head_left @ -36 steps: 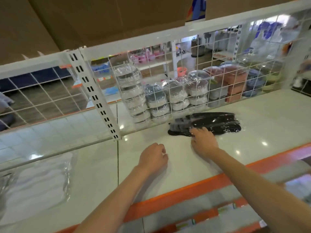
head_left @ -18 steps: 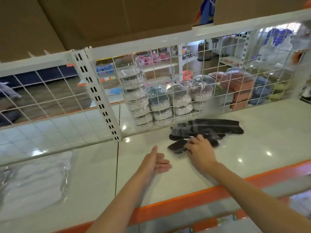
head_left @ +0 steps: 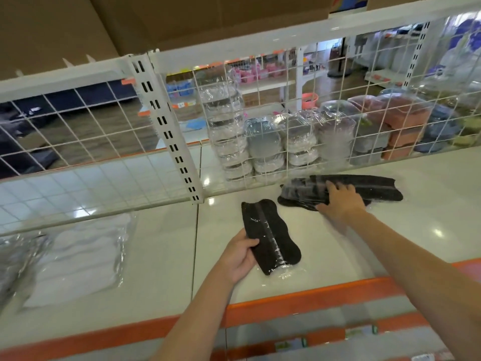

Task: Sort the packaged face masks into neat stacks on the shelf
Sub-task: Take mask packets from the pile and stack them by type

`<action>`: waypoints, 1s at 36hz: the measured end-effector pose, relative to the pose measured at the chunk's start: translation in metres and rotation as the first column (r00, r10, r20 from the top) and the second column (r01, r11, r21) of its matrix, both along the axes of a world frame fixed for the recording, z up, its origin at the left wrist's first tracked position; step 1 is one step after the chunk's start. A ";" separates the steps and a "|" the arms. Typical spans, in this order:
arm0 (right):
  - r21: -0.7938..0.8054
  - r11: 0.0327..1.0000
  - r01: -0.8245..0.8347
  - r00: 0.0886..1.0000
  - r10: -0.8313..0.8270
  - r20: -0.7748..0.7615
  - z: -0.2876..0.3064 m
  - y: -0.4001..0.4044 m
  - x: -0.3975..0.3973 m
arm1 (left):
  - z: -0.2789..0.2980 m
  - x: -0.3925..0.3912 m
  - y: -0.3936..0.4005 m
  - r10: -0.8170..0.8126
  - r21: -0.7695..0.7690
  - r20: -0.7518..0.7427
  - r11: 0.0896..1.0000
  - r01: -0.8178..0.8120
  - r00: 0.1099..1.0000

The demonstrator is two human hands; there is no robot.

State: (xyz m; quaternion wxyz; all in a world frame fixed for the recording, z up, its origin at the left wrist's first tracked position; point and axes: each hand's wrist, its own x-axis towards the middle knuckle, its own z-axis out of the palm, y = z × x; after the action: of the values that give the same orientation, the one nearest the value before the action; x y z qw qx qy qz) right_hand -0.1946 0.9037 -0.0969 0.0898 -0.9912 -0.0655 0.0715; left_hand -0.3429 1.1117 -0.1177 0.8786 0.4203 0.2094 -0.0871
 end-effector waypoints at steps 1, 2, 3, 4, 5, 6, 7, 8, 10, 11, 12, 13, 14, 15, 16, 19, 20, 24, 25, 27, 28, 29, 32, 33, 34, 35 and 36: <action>-0.039 0.999 -0.006 1.000 0.007 0.026 -0.001 0.000 -0.001 | 0.000 0.000 0.000 -0.001 -0.007 0.006 1.000 0.001 1.000; -0.058 0.998 -0.019 0.997 0.024 0.075 -0.003 0.002 -0.003 | 0.000 -0.001 0.000 0.000 -0.012 0.009 1.000 0.000 1.000; -0.059 0.997 -0.042 0.990 0.050 0.130 -0.006 0.003 -0.006 | 0.000 -0.001 0.000 -0.001 -0.016 0.009 1.000 0.001 1.000; -0.045 0.996 -0.071 0.981 0.078 0.179 -0.009 0.005 -0.010 | 0.001 -0.001 0.000 0.000 -0.020 0.003 1.000 0.000 1.000; -0.006 0.996 -0.090 0.974 0.089 0.210 -0.011 0.006 -0.015 | 0.001 -0.001 0.000 -0.004 -0.021 -0.001 1.000 0.004 1.000; 0.053 0.994 -0.098 0.970 0.083 0.227 -0.013 0.008 -0.021 | 0.001 -0.001 0.001 -0.009 -0.021 -0.004 1.000 0.009 1.000; 0.122 0.986 -0.114 0.967 0.082 0.243 -0.015 0.010 -0.027 | 0.000 -0.002 0.002 -0.012 -0.020 -0.009 1.000 0.012 1.000; 0.202 0.967 -0.154 0.959 0.097 0.266 -0.015 0.013 -0.034 | -0.002 -0.002 0.003 -0.009 -0.017 -0.016 1.000 0.009 1.000; 0.353 0.886 -0.299 0.939 0.207 0.276 -0.009 0.018 -0.050 | -0.005 0.000 0.003 0.001 -0.039 -0.023 0.999 -0.002 1.000; 0.425 0.827 -0.369 0.926 0.290 0.241 -0.005 0.020 -0.057 | -0.005 0.000 0.002 0.007 -0.066 -0.024 0.998 -0.008 1.000; 0.492 0.762 -0.421 0.906 0.383 0.181 0.000 0.022 -0.064 | -0.005 0.001 0.002 0.015 -0.086 -0.034 0.996 -0.018 0.999; 0.542 0.705 -0.457 0.872 0.476 0.116 0.005 0.023 -0.070 | -0.003 0.001 0.001 0.018 -0.094 -0.040 0.995 -0.022 0.999; 0.578 0.664 -0.474 0.833 0.550 0.051 0.009 0.023 -0.074 | -0.002 0.001 0.001 0.009 -0.099 -0.032 0.995 -0.012 0.999; 0.628 0.623 -0.466 0.795 0.606 -0.011 0.011 0.022 -0.075 | -0.001 0.000 0.000 -0.007 -0.098 -0.014 0.995 0.006 1.000; 0.701 0.580 -0.415 0.762 0.642 -0.079 0.013 0.020 -0.076 | -0.001 0.000 0.000 -0.021 -0.088 0.005 0.996 0.022 1.000; 0.834 0.507 -0.220 0.765 0.620 -0.175 0.014 0.017 -0.067 | -0.004 0.001 0.000 -0.038 0.011 0.025 0.999 0.038 0.999; 0.800 0.555 -0.227 0.828 0.542 -0.141 0.012 0.017 -0.060 | -0.006 0.001 0.001 -0.036 0.037 0.030 0.999 0.035 0.999; 0.459 0.870 -0.180 0.983 0.178 0.049 -0.005 0.013 -0.022 | -0.008 -0.001 0.000 -0.024 0.056 0.040 0.998 0.022 0.999; 0.395 0.909 -0.133 0.991 0.131 0.032 -0.008 0.010 -0.015 | -0.008 -0.001 0.001 -0.025 0.047 0.046 0.999 0.023 0.999; 0.256 0.964 -0.068 0.997 0.077 -0.026 -0.011 0.006 -0.006 | -0.008 -0.002 0.001 -0.035 0.048 0.050 0.998 0.033 0.998; 0.182 0.981 -0.063 0.997 0.069 -0.027 -0.012 0.005 -0.004 | -0.008 -0.002 0.001 -0.039 0.054 0.047 0.998 0.036 0.998; 0.111 0.992 -0.067 0.998 0.069 -0.010 -0.012 0.004 -0.003 | -0.008 -0.003 0.001 -0.043 0.060 0.042 0.997 0.041 0.998; -0.060 0.994 -0.088 0.992 0.093 0.081 -0.007 0.008 -0.004 | -0.007 -0.004 0.001 -0.043 0.048 0.024 0.998 0.042 0.999; -0.113 0.987 -0.110 0.985 0.124 0.120 -0.005 0.010 -0.007 | -0.006 -0.004 0.001 -0.040 0.029 0.024 0.999 0.039 0.999; -0.156 0.978 -0.138 0.973 0.163 0.165 -0.005 0.012 -0.009 | -0.005 -0.004 0.001 -0.035 0.010 0.027 0.999 0.035 0.999; -0.176 0.971 -0.160 0.960 0.195 0.201 -0.006 0.013 -0.011 | -0.003 -0.004 0.000 -0.034 -0.009 0.033 0.999 0.034 0.999; -0.155 0.972 -0.175 0.951 0.207 0.229 -0.007 0.015 -0.015 | -0.001 -0.004 -0.001 -0.028 -0.024 0.035 0.999 0.029 0.999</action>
State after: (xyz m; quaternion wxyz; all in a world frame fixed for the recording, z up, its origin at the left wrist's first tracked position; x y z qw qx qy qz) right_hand -0.2094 0.9183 -0.1040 0.0074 -0.9852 -0.1669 -0.0380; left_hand -0.3466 1.1110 -0.1189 0.8859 0.4136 0.1874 -0.0948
